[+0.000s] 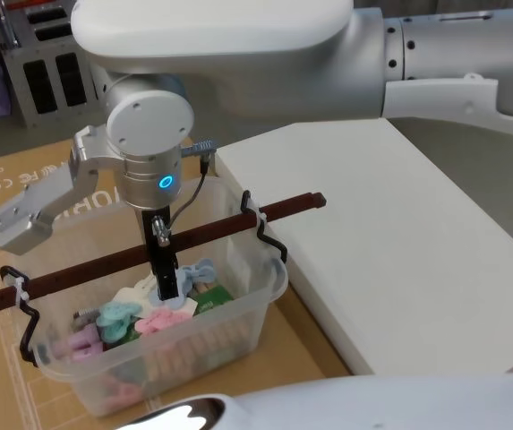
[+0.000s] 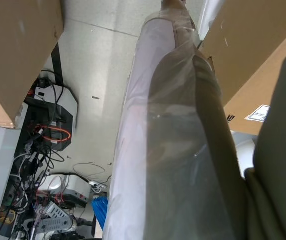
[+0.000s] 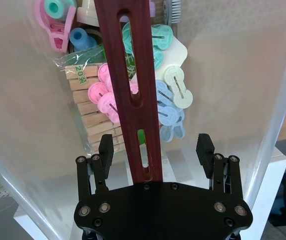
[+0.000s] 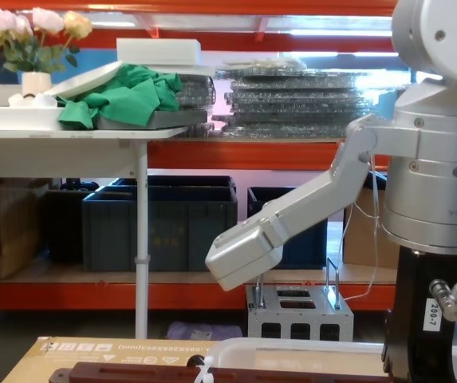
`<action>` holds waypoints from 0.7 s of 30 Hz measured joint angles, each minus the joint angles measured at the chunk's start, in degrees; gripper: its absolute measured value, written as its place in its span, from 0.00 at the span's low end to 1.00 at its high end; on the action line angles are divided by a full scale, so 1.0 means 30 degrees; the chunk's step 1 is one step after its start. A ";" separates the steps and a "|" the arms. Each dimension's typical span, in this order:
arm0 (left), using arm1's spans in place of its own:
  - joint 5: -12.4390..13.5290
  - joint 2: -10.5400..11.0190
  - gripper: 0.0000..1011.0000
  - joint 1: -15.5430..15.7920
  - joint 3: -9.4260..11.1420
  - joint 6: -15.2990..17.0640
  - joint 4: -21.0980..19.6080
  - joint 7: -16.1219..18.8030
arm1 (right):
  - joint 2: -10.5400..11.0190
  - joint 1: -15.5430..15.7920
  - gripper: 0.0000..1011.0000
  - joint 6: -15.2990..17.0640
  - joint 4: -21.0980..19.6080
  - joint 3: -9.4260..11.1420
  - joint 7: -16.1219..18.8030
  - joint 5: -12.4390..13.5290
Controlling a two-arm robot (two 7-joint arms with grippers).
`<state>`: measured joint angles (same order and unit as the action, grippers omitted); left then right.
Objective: Use one hand to grasp the basket and place it at the designated location.
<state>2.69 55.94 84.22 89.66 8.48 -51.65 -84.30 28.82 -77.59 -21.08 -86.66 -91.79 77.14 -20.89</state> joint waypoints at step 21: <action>0.0000 0.0001 0.00 0.0001 0.0000 0.0000 0.0004 0.0000 | 0.0863 -0.0303 0.99 -0.0169 -0.0163 0.1172 -0.0035 0.0521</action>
<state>2.69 55.95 84.22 89.66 8.48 -51.64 -84.30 31.40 -78.50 -21.59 -87.15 -88.27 77.04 -19.33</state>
